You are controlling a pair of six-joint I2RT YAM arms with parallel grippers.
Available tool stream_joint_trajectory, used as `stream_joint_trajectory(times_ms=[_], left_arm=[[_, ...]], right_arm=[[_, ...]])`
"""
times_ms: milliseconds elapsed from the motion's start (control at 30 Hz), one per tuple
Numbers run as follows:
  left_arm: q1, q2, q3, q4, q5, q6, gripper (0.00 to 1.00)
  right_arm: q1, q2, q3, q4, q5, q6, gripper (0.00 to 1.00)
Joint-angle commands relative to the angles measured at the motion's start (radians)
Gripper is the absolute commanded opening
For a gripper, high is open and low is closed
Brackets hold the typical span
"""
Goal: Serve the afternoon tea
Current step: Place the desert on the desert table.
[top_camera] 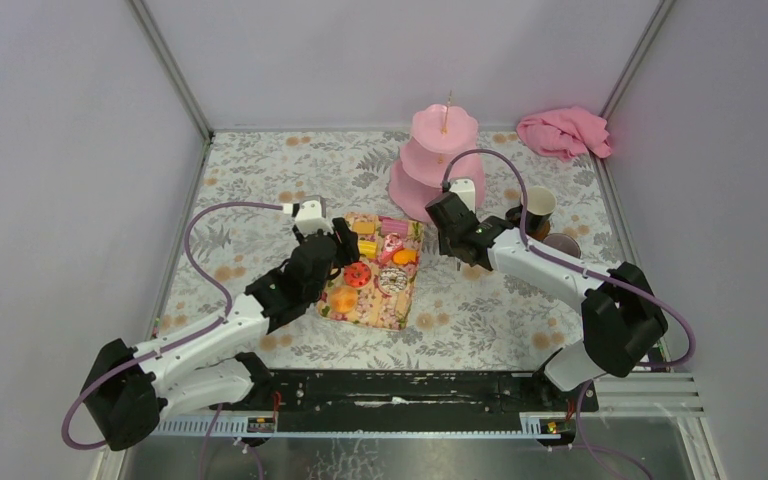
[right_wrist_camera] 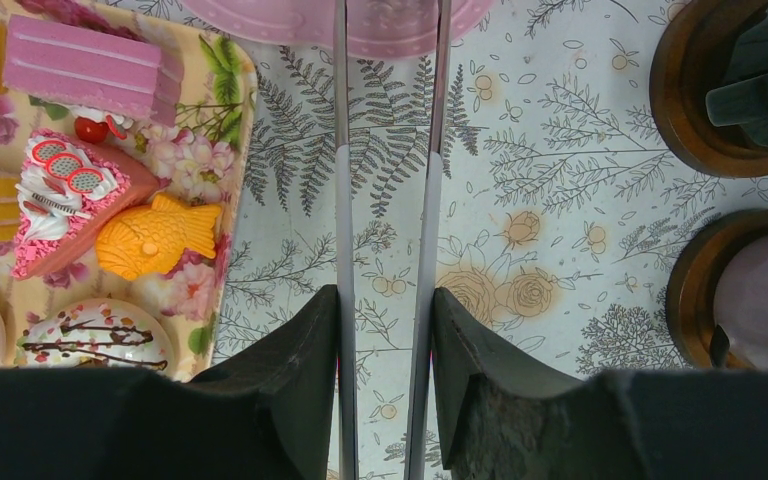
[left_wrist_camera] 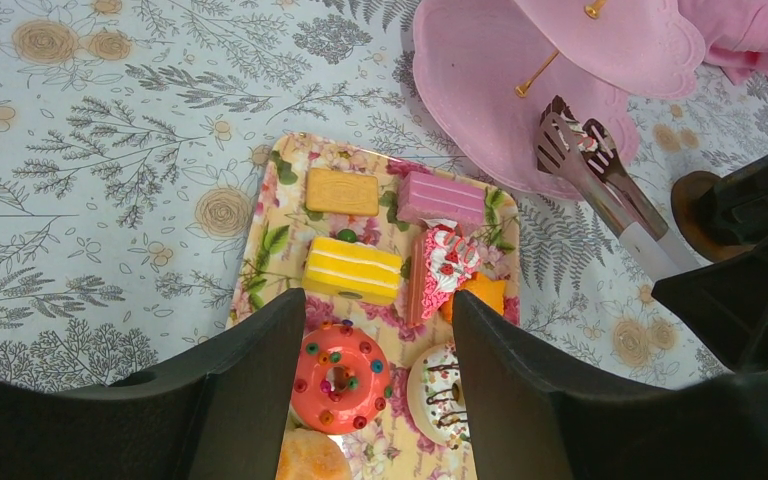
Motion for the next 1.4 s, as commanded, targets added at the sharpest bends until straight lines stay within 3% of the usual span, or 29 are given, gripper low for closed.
stream_joint_trajectory(times_ms=[0, 333, 1367], left_arm=[[0.005, 0.007, -0.008, 0.052, -0.008, 0.012, 0.64], [0.007, 0.014, -0.012, 0.058, -0.008, 0.012, 0.64], [0.007, 0.011, 0.003, 0.042, -0.010, 0.014, 0.64]], right_arm=[[-0.011, -0.011, 0.044, 0.035, 0.004, -0.005, 0.38], [-0.012, -0.001, 0.066, 0.023, 0.004, -0.006, 0.45], [-0.013, -0.099, 0.030, 0.001, 0.015, -0.001, 0.44]])
